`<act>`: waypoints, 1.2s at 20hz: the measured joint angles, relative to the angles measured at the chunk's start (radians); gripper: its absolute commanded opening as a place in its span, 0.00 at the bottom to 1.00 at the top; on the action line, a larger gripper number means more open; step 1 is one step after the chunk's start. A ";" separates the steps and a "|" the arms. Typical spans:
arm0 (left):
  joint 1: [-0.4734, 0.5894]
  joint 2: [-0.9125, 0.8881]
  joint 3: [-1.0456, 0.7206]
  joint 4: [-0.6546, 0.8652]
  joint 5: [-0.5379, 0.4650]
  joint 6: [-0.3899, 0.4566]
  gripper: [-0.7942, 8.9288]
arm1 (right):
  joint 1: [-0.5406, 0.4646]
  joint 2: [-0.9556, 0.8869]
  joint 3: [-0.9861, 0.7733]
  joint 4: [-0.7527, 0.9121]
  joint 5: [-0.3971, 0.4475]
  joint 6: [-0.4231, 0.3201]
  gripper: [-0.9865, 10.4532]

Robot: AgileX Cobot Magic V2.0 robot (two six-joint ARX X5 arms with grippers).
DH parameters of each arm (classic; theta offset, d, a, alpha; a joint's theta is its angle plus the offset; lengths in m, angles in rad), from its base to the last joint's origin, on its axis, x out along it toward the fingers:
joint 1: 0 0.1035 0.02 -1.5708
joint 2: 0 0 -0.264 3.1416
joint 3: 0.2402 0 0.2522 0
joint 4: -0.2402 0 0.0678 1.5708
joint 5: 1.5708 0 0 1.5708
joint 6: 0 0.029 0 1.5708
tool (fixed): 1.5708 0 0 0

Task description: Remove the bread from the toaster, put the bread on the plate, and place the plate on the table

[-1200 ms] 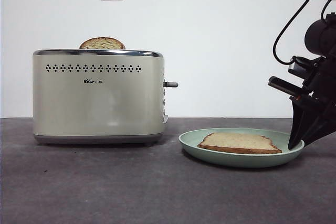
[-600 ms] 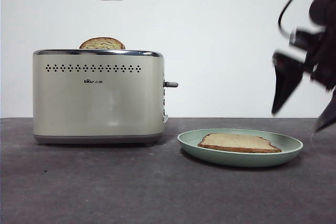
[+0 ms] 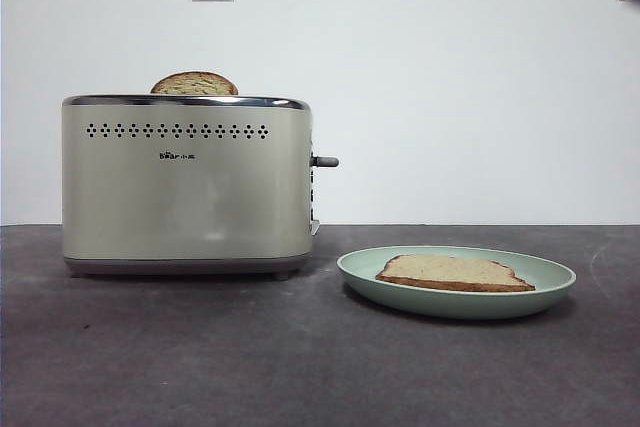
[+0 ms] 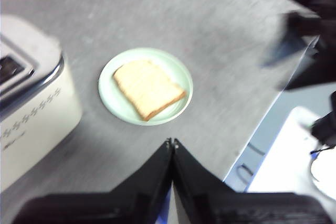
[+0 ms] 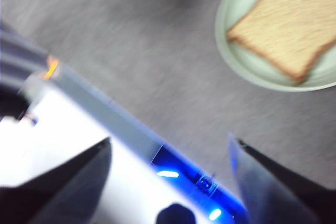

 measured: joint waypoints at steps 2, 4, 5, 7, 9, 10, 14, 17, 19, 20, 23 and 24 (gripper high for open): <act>0.000 0.000 0.000 -0.013 -0.013 0.000 0.07 | 0.045 -0.065 0.000 -0.044 0.000 -0.002 0.08; 0.000 0.000 0.000 -0.020 -0.015 0.000 0.07 | 0.070 -0.108 0.000 -0.078 0.000 -0.002 0.08; 0.000 0.000 0.000 -0.023 -0.015 0.000 0.07 | 0.076 -0.119 0.000 -0.087 0.000 -0.002 0.08; 0.000 0.000 0.000 -0.023 -0.015 0.000 0.07 | 0.081 -0.127 0.000 -0.094 0.000 -0.002 0.08; 0.000 0.000 0.000 -0.023 -0.015 0.000 0.07 | 0.081 -0.125 0.000 -0.094 0.001 -0.002 0.08; 0.000 0.000 0.000 -0.023 -0.015 0.000 0.07 | 0.081 -0.123 0.000 -0.094 0.001 -0.002 0.09; 0.000 0.000 0.000 -0.023 -0.015 0.000 0.07 | 0.081 -0.124 0.000 -0.094 0.001 -0.002 0.09; 0.000 0.000 0.000 -0.023 -0.015 0.000 0.08 | 0.081 -0.124 0.000 -0.094 0.001 -0.002 0.09; 0.000 0.000 0.000 -0.023 -0.015 0.000 0.08 | 0.081 -0.124 0.000 -0.094 0.001 -0.002 0.09; 0.000 0.000 0.000 -0.023 -0.015 0.000 0.08 | 0.081 -0.124 0.000 -0.094 0.001 -0.002 0.09; 0.000 0.000 0.000 -0.023 -0.015 0.000 0.08 | 0.081 -0.124 0.000 -0.094 0.001 -0.002 0.09; 0.000 0.000 0.000 -0.023 -0.015 0.000 0.08 | 0.081 -0.124 0.000 -0.094 0.001 -0.002 0.09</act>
